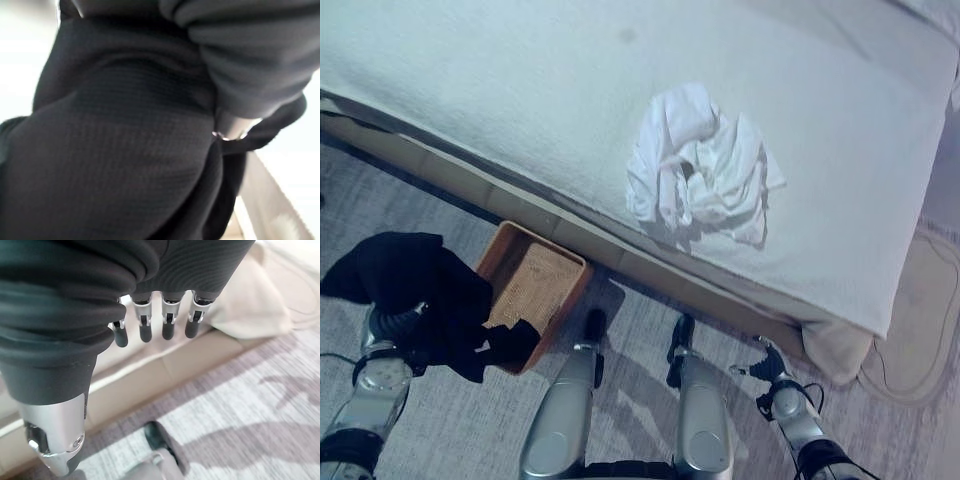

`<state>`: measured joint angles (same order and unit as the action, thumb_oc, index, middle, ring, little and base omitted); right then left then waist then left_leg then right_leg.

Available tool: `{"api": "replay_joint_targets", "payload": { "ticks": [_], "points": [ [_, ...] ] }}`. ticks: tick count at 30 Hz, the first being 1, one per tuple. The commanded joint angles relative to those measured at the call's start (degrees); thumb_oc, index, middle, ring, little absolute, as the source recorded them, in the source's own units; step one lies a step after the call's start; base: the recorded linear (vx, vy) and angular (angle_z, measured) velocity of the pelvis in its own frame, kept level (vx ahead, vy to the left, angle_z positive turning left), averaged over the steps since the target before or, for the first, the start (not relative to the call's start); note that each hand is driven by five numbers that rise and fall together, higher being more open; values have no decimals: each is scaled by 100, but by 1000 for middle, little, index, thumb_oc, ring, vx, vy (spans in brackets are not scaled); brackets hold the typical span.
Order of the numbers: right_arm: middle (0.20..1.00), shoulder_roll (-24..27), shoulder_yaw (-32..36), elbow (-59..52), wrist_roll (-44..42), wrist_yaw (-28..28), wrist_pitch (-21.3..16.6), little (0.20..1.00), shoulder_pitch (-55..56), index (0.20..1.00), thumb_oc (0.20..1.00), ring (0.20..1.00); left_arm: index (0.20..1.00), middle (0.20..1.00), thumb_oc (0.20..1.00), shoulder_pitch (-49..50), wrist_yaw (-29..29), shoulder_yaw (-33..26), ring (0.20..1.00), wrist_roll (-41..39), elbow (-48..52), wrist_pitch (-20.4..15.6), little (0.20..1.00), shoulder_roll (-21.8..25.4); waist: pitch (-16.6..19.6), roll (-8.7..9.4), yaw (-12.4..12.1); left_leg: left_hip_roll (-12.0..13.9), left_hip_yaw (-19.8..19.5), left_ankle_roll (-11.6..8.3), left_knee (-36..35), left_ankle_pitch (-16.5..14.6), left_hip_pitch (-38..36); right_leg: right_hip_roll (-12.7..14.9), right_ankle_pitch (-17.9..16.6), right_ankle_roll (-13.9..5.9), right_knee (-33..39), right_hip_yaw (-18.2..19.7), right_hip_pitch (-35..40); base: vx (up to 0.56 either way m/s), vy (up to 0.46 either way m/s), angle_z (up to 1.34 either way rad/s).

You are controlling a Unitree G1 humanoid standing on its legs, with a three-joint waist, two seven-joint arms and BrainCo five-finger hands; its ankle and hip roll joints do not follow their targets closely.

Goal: Pick up clothes into the bucket

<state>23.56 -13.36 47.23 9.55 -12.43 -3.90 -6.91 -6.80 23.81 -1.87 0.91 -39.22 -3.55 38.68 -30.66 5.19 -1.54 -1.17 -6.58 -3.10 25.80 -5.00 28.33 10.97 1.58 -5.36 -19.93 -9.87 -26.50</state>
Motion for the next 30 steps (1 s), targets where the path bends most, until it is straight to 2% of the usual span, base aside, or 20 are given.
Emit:
{"api": "replay_joint_targets", "payload": {
  "ticks": [1, 9, 11, 12, 17, 18, 19, 20, 23, 30],
  "points": [
    [1000, 374, -205, -318, -184, -198, -110, 1000, -38, 1000, 1000, 1000, 200, 200, 200, -9, 456, -225, 200, 95, -178, 51, 200, 274, 87, 66, 119, -98, 97, 204, 481, -194, 489, 177, 306, -169, -498, 130, -134, -54, 50, -23],
    [1000, 501, -130, -519, -448, -473, -124, 1000, -273, 1000, 1000, 1000, 200, 200, 200, -459, 629, 28, 200, 178, -539, 309, 200, 512, 87, 151, 339, -56, 205, 282, 1146, -310, 1805, 149, 308, -185, -1013, 346, -1484, -37, 39, -16],
    [1000, 515, -135, -559, -464, -523, -105, 1000, -290, 1000, 1000, 1000, 200, 200, 200, -531, 636, 69, 200, 167, -595, 359, 200, 542, 87, 151, 368, -60, 212, 284, 1254, -330, 2018, 153, 314, -183, -1087, 356, -1680, 37, 7, 0],
    [1000, 542, -165, -590, -466, -543, -101, 1000, -244, 1000, 1000, 1000, 200, 200, 200, -520, 665, 100, 200, 140, -640, 373, 200, 531, 87, 142, 371, -40, 198, 271, 1373, -542, 1986, 135, 500, -218, -1232, 393, -1675, 79, 12, -3],
    [1000, 597, -176, -565, -545, -662, -55, 1000, -411, 1000, 1000, 1000, 200, 200, 200, -683, 672, 221, 200, 6, -786, 483, 200, 464, 87, 86, 444, -36, 237, 284, 1535, -582, 2376, 159, 533, -204, -1415, 419, -2114, 15, 27, -4],
    [1000, 605, -193, -567, -537, -678, -42, 1000, -441, 1000, 1000, 1000, 548, 548, 548, -706, 671, 244, 548, 22, -817, 537, 548, 445, 87, 83, 456, -37, 250, 285, 1556, -586, 2431, 163, 529, -206, -1442, 419, -2182, 0, 0, 0],
    [1000, 605, -193, -567, -537, -678, -42, 1000, -441, 1000, 1000, 1000, 548, 548, 548, -706, 671, 244, 548, 22, -817, 537, 548, 445, 87, 83, 456, -37, 250, 285, 1556, -586, 2431, 163, 529, -206, -1442, 419, -2182, 0, 0, 0],
    [1000, 591, -215, -581, -536, -689, 3, 1000, -512, 1000, 1000, 1000, 1000, 1000, 1000, -792, 630, 293, 1000, 23, -931, 686, 1000, 384, 87, 89, 489, -27, 277, 296, 1576, -590, 2517, 164, 515, -212, -1456, 431, -2288, 0, 0, 0],
    [1000, 584, -204, -643, -552, -718, 38, 1000, -540, 1000, 1000, 1000, 1000, 1000, 1000, -847, 651, 275, 1000, -45, -897, 698, 1000, 313, 87, 89, 502, -19, 297, 304, 1555, -582, 2543, 169, 508, -215, -1449, 429, -2333, 1, 11, -5],
    [1000, 550, 146, -1717, -733, -961, -144, 1000, -474, 1000, 1000, 1000, 1000, 1000, 1000, -687, 805, 79, 1000, 10, -534, 833, 1000, 235, 87, 49, 522, -32, 316, 299, 1337, -520, 2469, 188, 476, -242, -1316, 395, -2314, 1, 1, -1]
  ]
}}
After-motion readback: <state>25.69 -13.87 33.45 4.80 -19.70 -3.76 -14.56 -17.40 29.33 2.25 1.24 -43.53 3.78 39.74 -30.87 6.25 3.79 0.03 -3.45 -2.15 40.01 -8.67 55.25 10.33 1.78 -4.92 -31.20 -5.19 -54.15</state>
